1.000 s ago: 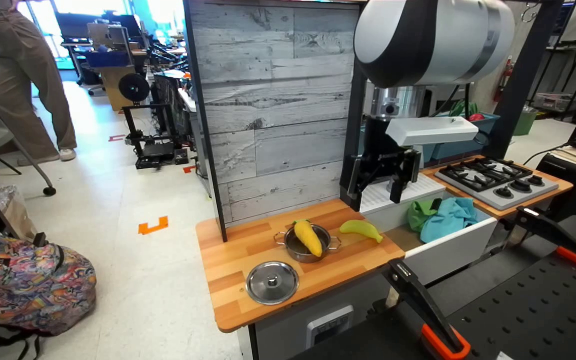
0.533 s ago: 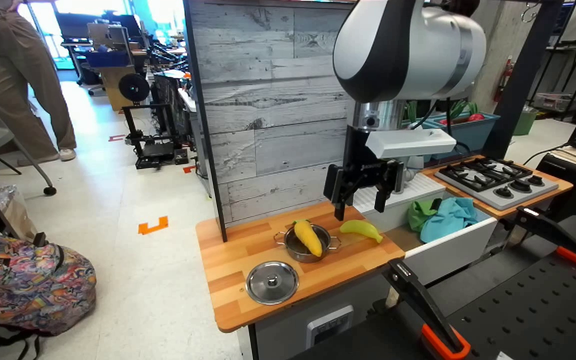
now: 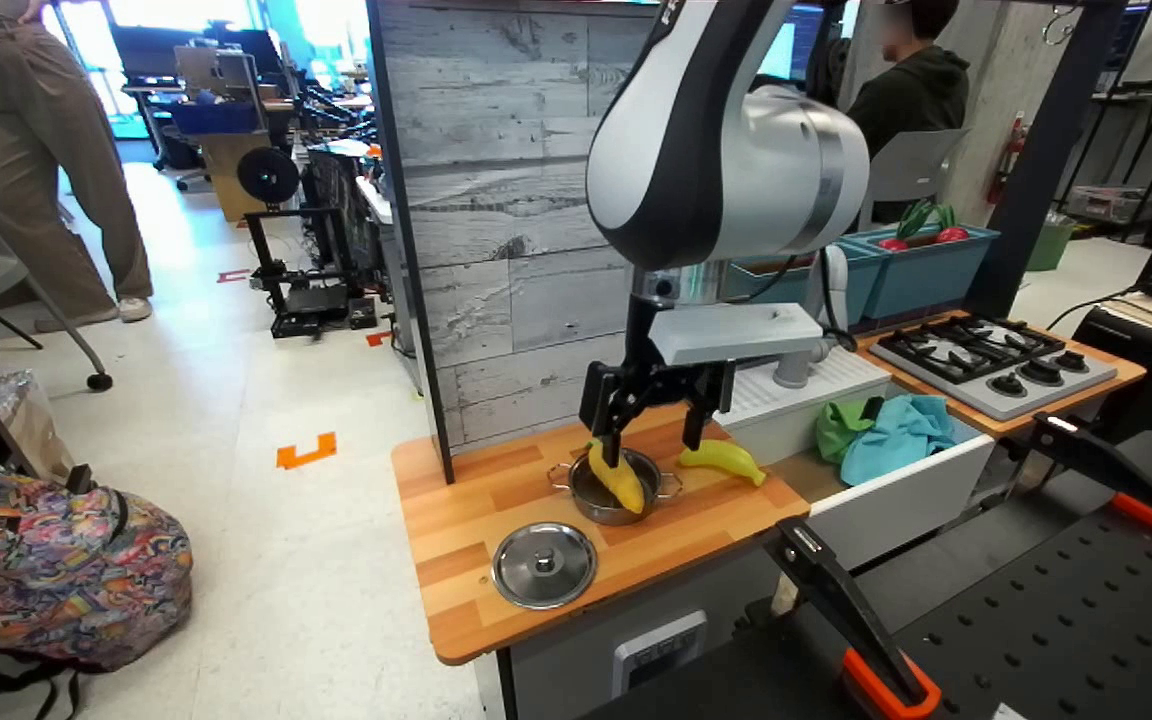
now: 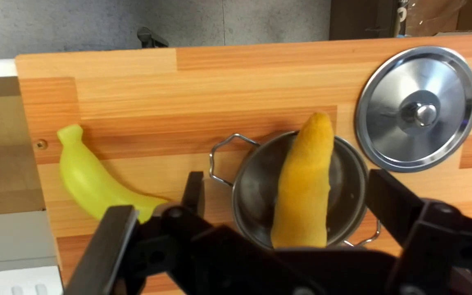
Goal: Put the carrot plushie on the table
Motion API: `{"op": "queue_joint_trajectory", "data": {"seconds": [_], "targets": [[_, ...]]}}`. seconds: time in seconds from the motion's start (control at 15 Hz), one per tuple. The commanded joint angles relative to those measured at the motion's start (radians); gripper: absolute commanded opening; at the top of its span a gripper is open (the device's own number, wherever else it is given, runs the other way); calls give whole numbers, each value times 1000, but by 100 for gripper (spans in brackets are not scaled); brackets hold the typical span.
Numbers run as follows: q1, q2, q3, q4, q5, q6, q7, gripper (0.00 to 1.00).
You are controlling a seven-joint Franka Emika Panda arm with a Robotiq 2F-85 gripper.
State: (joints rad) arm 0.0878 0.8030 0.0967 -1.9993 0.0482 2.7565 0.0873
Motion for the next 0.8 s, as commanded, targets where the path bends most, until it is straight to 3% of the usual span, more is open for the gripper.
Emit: {"op": "queue_joint_trajectory", "data": {"seconds": [0.0, 0.13, 0.2, 0.27, 0.73], "targets": [[27, 69, 5, 79, 18, 29, 18, 100], [37, 94, 3, 109, 14, 21, 20, 100], [42, 104, 0, 122, 11, 20, 21, 75], [44, 112, -1, 131, 10, 21, 21, 72], [1, 112, 34, 139, 37, 29, 2, 5]]}}
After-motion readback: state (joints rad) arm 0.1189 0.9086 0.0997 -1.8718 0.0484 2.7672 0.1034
